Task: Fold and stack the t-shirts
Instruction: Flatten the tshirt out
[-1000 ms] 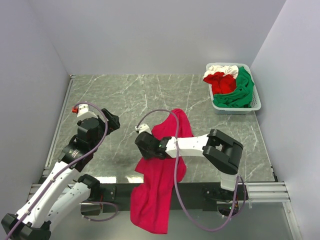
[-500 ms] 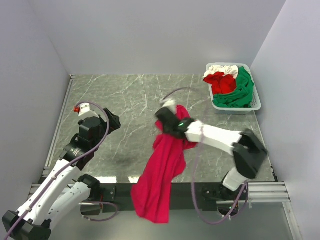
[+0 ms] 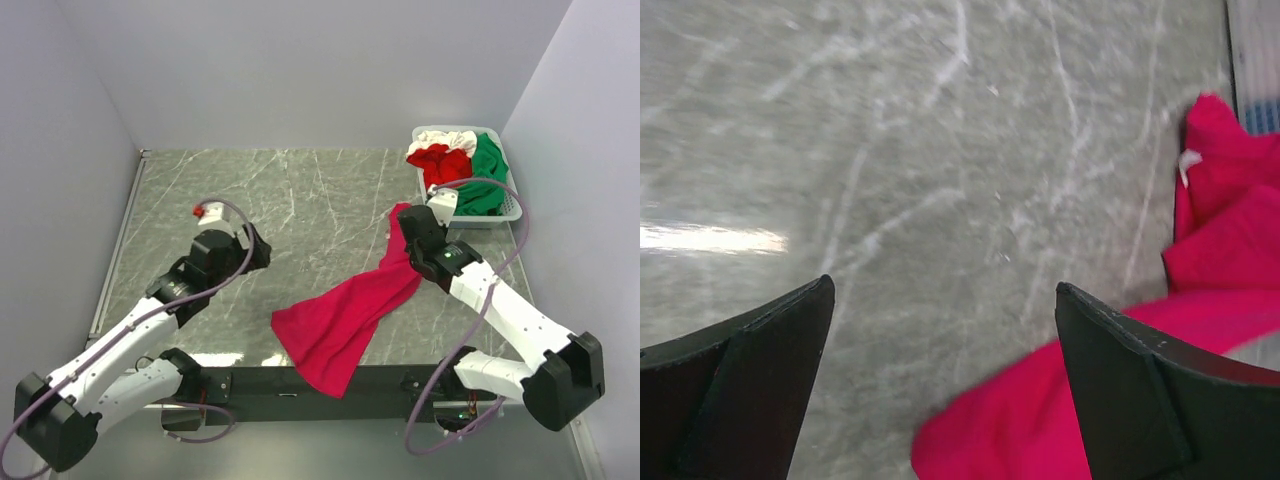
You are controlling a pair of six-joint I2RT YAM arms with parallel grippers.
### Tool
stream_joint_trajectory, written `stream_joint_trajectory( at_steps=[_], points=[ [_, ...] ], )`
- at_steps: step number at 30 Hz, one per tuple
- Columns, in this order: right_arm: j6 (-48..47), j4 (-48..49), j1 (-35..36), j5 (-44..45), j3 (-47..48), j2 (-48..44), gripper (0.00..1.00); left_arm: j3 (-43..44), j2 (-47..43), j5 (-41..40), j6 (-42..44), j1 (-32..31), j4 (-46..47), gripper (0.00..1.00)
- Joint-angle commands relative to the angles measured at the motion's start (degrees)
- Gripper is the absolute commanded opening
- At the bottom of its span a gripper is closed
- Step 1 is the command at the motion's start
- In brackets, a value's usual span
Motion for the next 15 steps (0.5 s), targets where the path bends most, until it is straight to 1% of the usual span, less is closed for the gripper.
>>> stream_joint_trajectory(
  at_steps=[1, 3, 6, 7, 9, 11, 15],
  points=[
    [2.71, -4.18, -1.19, 4.67, -0.53, 1.27, 0.00, -1.53, 2.75, 2.87, 0.01, -3.64, 2.82, 0.97],
    [2.71, -3.92, -1.28, 4.32, -1.06, 1.27, 0.00, -2.33, 4.68, 3.13, -0.87, -5.14, 2.73, 0.95],
    [2.27, -2.61, -1.37, 2.74, -1.93, 0.13, 0.00, -4.08, 5.57, 2.87, -2.36, -5.67, 1.77, 0.91],
    [2.19, -2.34, -1.45, 2.39, -2.11, -0.57, 0.00, -5.13, 5.57, 3.13, -3.24, -5.76, 1.16, 0.88],
    [1.84, -1.55, -1.89, 1.51, -2.46, -1.02, 0.00, -6.28, 5.05, 3.74, -4.30, -6.02, 0.89, 0.84],
    [1.57, -0.85, -2.07, 0.98, -2.73, -1.54, 0.00, -8.39, 4.78, 4.71, -5.97, -6.46, 1.24, 0.80],
    [1.39, 0.38, -2.51, -0.60, -3.34, -1.63, 0.00, -11.12, 6.70, 7.35, -8.60, -8.65, 3.96, 0.75]
  ],
)
